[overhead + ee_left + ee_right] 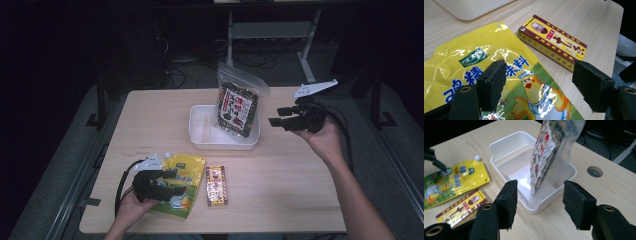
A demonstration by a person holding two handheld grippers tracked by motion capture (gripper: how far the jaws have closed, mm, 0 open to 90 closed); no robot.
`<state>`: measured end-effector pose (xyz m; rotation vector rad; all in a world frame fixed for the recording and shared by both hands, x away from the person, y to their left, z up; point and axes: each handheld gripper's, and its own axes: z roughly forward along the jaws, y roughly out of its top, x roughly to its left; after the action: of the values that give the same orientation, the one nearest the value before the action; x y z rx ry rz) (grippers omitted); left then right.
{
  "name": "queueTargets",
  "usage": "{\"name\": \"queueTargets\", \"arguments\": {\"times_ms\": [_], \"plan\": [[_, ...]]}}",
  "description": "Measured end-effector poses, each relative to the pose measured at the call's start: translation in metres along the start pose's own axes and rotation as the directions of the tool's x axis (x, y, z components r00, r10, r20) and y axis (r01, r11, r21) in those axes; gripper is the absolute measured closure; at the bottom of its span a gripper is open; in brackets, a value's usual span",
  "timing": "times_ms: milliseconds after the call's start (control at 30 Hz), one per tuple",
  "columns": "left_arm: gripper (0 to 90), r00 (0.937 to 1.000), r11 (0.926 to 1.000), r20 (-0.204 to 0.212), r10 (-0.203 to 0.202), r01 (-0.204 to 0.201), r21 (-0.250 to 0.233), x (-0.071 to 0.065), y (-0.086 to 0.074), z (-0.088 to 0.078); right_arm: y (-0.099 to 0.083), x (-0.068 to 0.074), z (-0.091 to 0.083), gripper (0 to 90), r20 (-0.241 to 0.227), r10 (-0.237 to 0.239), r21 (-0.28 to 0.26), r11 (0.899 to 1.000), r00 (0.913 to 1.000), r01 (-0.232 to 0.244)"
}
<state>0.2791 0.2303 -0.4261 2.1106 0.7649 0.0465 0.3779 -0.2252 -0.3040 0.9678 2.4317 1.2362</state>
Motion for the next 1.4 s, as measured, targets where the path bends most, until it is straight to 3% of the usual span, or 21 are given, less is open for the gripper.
{"name": "queueTargets", "arguments": {"times_ms": [600, 967, 1167, 1267, 1333, 1400], "plan": [[25.8, 0.9997, 0.9999, -0.024, -0.010, 0.010, -0.001, 0.002, -0.002, -0.003, -0.039, 0.053, -0.011, 39.4, -0.047, -0.047, 0.050, 0.998, 0.9978, 0.049], [25.8, 0.9994, 0.9999, -0.030, -0.015, 0.015, 0.000, 0.003, -0.003, -0.006, -0.045, 0.079, -0.002, 39.0, -0.091, -0.048, 0.065, 0.996, 0.9947, 0.054], [25.8, 0.9993, 0.9999, -0.034, -0.017, 0.017, 0.000, 0.003, -0.004, -0.006, -0.047, 0.096, 0.008, 38.6, -0.122, -0.062, 0.073, 0.995, 0.9906, 0.071], [25.8, 0.9992, 0.9999, -0.037, -0.016, 0.016, 0.003, 0.004, -0.004, -0.008, -0.044, 0.107, 0.012, 38.2, -0.126, -0.097, 0.079, 0.991, 0.9873, 0.107], [25.8, 0.9991, 0.9998, -0.039, -0.018, 0.018, 0.001, 0.004, -0.004, -0.008, -0.039, 0.117, 0.018, 38.3, -0.178, -0.086, 0.053, 0.994, 0.9802, 0.097], [25.8, 0.9989, 0.9998, -0.044, -0.017, 0.017, 0.000, 0.004, -0.005, -0.010, -0.037, 0.122, 0.025, 37.9, -0.199, -0.083, 0.056, 0.994, 0.9766, 0.096]]}}
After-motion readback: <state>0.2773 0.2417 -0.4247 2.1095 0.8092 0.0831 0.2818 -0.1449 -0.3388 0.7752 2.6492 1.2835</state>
